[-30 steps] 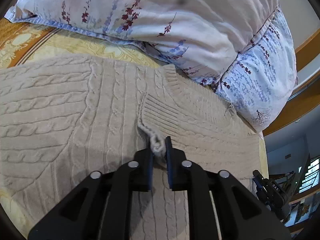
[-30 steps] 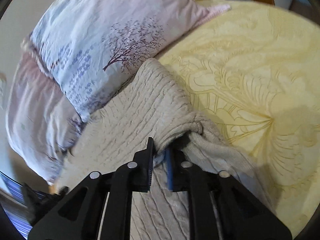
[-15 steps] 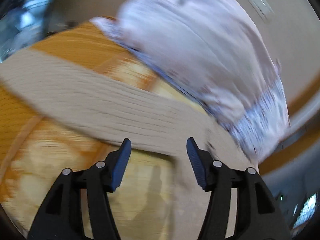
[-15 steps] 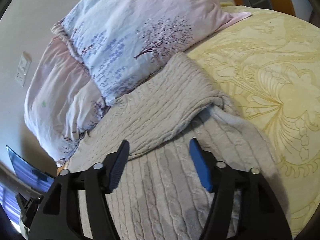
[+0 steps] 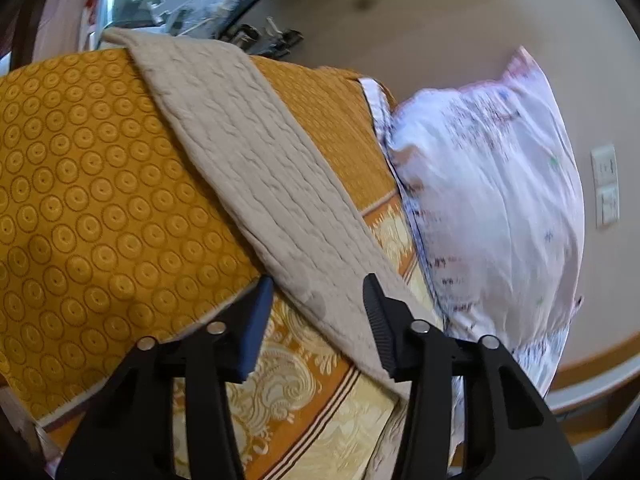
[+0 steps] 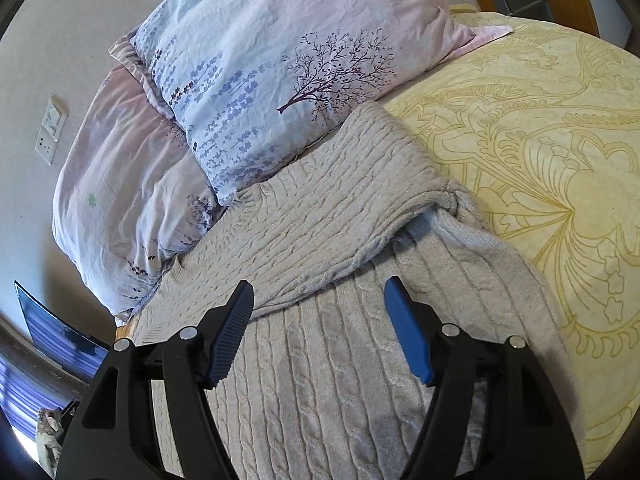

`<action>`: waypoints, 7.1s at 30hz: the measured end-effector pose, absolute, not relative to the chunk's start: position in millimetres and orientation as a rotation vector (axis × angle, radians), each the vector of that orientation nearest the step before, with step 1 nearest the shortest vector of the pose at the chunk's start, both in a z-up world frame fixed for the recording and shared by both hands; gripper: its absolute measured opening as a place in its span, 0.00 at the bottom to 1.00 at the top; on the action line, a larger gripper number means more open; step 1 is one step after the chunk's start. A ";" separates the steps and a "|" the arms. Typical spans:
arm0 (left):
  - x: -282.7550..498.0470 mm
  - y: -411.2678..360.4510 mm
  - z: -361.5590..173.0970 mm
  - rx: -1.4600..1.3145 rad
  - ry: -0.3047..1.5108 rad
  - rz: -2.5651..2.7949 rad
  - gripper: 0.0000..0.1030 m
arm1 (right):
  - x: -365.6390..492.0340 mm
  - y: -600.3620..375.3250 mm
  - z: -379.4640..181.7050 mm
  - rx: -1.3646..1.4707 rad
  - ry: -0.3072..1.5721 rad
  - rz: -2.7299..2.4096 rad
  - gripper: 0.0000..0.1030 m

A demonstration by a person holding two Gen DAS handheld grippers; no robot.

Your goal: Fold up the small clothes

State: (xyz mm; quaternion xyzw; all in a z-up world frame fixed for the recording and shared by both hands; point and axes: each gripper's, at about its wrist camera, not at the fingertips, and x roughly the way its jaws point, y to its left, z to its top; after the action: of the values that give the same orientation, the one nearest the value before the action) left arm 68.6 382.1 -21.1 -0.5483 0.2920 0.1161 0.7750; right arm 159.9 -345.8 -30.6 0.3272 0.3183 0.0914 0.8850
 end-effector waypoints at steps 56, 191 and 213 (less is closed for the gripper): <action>161.2 155.3 10.1 -0.627 0.859 -0.211 0.25 | 171.9 -111.3 62.1 -0.135 0.577 0.785 0.44; 162.1 146.5 4.9 -0.633 0.861 -0.289 0.62 | 201.3 -337.0 -41.8 0.686 0.782 0.253 0.08; 167.2 157.5 -0.7 -0.718 0.860 -0.317 0.62 | 202.1 -337.4 -42.5 0.680 0.785 0.255 0.07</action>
State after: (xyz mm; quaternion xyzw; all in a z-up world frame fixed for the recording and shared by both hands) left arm 167.2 157.5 -0.7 -0.3390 0.4063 -0.1496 0.8352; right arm 202.1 -337.4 -42.5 0.3242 0.3742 0.1215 0.8603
